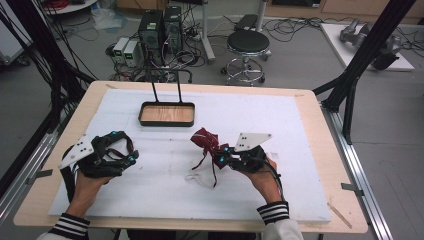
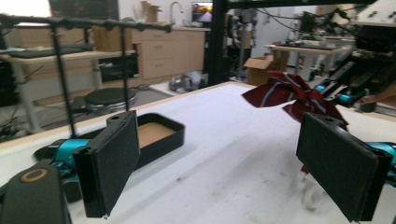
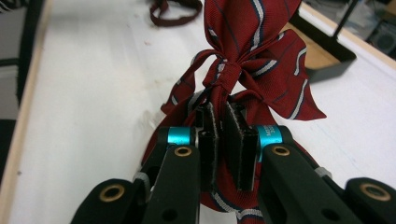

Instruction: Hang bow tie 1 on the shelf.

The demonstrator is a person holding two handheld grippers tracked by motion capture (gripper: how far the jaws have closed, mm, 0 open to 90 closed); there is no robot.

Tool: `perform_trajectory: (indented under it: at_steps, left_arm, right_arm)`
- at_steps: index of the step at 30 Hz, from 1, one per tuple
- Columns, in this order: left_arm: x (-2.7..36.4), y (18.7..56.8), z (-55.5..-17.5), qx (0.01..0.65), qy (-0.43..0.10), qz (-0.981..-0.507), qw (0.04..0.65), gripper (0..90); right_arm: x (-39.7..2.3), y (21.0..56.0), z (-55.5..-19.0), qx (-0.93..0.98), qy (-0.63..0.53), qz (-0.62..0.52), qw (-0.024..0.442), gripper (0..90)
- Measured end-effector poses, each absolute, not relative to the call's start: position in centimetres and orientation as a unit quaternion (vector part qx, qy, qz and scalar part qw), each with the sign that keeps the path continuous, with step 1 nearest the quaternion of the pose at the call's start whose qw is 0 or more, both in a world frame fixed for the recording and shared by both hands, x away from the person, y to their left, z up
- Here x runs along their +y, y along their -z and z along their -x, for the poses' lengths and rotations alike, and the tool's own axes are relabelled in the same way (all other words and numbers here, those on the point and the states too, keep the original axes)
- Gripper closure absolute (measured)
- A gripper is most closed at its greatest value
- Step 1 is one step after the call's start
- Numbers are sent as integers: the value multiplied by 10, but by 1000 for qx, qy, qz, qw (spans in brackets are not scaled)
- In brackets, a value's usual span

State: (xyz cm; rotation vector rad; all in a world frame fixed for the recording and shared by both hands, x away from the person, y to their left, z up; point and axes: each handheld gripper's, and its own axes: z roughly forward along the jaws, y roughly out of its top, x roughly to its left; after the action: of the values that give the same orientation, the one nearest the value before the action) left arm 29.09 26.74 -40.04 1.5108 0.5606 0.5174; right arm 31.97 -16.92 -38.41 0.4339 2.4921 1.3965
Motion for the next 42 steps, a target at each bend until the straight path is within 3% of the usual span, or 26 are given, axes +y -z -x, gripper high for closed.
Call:
perform_trajectory:
  at_steps: [25,42]
  left_arm:
    - [198,358,-310,126,-118,-756,632,140]
    - [164,359,-322,101,-70,-791,600,146]
  right_arm:
    - [-135,373,-314,860,-501,-37,84,835]
    - [-130,373,-310,864,-498,-12,75,834]
